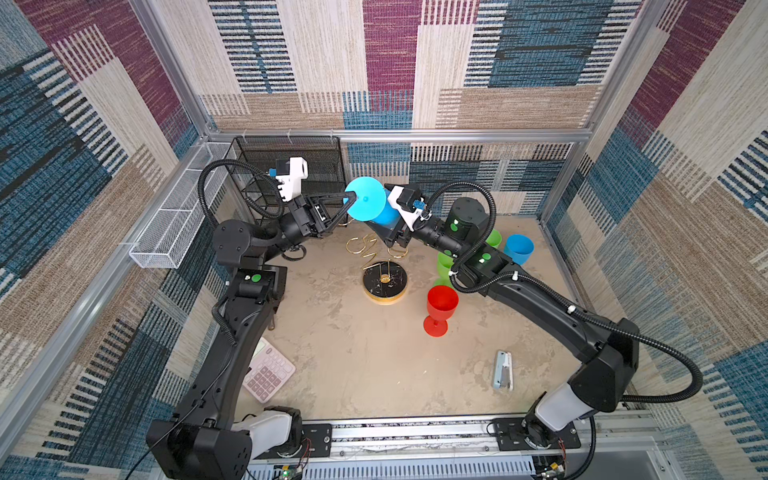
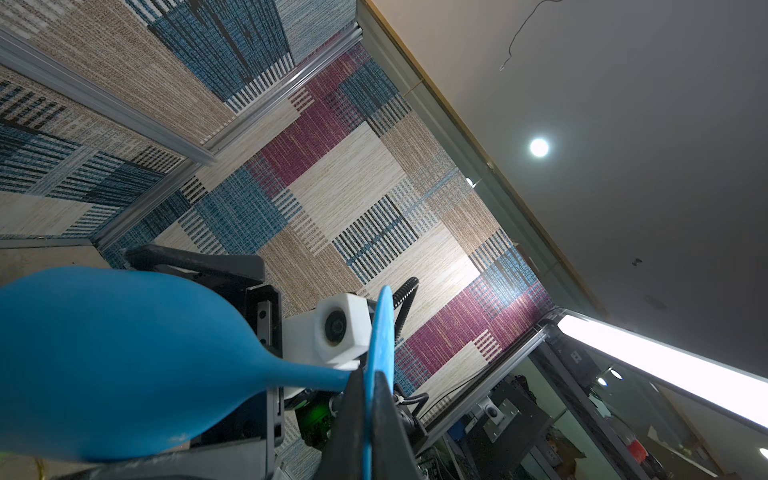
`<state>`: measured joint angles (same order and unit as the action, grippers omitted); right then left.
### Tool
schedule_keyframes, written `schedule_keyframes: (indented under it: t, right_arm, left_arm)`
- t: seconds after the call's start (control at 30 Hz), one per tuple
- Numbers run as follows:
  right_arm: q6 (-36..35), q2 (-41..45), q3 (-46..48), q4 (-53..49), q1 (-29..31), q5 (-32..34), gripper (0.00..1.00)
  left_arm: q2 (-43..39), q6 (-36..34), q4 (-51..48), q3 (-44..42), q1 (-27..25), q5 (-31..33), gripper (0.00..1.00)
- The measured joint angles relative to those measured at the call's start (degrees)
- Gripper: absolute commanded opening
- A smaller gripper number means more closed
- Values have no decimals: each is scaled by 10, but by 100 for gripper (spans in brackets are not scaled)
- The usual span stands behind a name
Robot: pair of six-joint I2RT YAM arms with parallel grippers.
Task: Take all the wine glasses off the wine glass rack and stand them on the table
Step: 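Grasp the blue glass bowl with the right gripper while the left gripper holds the base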
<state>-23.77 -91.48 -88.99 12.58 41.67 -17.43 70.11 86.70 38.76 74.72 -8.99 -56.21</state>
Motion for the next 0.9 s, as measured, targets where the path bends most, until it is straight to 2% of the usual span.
schedule_keyframes:
  t: [0.1, 0.4, 0.7, 0.83, 0.9]
  right_arm:
    - [0, 2, 2, 0, 1, 1, 80]
    - [14, 16, 13, -17, 3, 7, 66]
    - [58, 61, 40, -49, 3, 25, 57]
    - [84, 90, 43, -96, 3, 40, 52]
    - [98, 107, 40, -132, 3, 46, 50]
  left_arm:
    - [0, 9, 8, -3, 1, 2, 0]
    - [5, 13, 22, -7, 2, 6, 24]
    - [-3, 8, 49, -16, 7, 26, 31]
    - [-21, -47, 50, -31, 21, 43, 32]
    - [-38, -105, 34, -48, 27, 63, 32]
